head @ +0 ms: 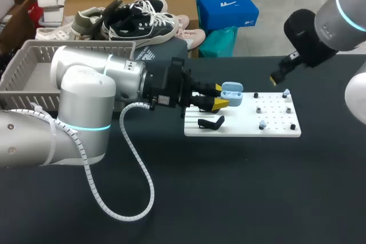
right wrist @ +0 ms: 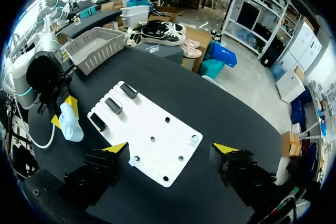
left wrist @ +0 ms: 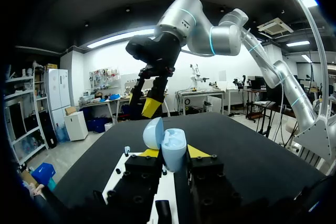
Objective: Pick up each earbud case from the left stands, insert the matching earbuds, close the lid, and place the case in the box.
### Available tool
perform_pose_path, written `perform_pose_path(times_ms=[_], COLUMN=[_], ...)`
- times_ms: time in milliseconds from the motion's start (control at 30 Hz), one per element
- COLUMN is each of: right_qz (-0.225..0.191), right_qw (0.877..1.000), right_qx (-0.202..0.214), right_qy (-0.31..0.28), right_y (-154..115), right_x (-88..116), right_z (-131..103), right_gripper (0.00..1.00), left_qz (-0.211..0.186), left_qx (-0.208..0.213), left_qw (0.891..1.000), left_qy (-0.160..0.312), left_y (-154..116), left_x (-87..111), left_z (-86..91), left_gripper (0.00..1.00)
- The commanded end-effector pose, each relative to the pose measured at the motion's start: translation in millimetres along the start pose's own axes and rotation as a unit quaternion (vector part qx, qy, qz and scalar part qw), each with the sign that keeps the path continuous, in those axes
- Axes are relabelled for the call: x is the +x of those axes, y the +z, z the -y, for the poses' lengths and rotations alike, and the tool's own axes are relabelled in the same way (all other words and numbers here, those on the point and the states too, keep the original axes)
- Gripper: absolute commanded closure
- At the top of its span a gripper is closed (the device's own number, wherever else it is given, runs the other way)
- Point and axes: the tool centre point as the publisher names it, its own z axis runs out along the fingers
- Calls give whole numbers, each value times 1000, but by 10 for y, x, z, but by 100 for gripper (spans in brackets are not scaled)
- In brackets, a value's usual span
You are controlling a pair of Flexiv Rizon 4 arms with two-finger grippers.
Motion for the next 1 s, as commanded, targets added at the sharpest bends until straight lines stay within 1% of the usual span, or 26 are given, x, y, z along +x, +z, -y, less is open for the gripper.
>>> perform_pose_path(times_ms=[33, 167, 333, 400, 600, 633, 667, 700, 767, 867, 900, 967, 1000], right_qz=[-23, -57, -89, -97, -126, -128, -132, -134, -138, -143, -144, -146, -147], right_qw=[995, 993, 989, 987, 983, 982, 982, 982, 982, 981, 981, 980, 980], right_qx=[101, 98, 115, 123, 128, 127, 124, 124, 120, 116, 114, 112, 111], right_qy=[8, 29, 34, 34, 44, 48, 51, 52, 57, 64, 67, 72, 72], right_y=[175, 373, 571, 625, 829, 847, 871, 890, 919, 968, 984, 1014, 1025], right_x=[-33, -13, -1, 5, 88, 102, 125, 143, 173, 208, 221, 240, 248], right_z=[41, 136, 210, 224, 292, 302, 308, 315, 321, 355, 367, 387, 394], right_gripper=[0, 0, 0, 0, 0, 2, 7, 15, 20, 20, 24, 25, 31], left_qz=[1, 1, 1, 1, 1, 1, 1, 1, 1, 1, 1, 1, 1], left_qx=[1, 1, 1, 1, 1, 1, 1, 1, 1, 1, 1, 1, 1], left_qw=[1000, 1000, 1000, 1000, 1000, 1000, 1000, 1000, 1000, 1000, 1000, 1000, 1000], left_qy=[1, 1, 1, 1, 1, 1, 1, 1, 1, 1, 1, 1, 1], left_y=[6, 6, 6, 6, 6, 6, 6, 6, 6, 6, 6, 6, 6], left_x=[8, 8, 8, 8, 8, 8, 8, 8, 8, 8, 8, 8, 8], left_z=[-11, -11, -11, -11, -11, -11, -11, -11, -11, -11, -11, -11, -11], left_gripper=[100, 100, 100, 100, 100, 100, 100, 100, 100, 100, 100, 100, 100])
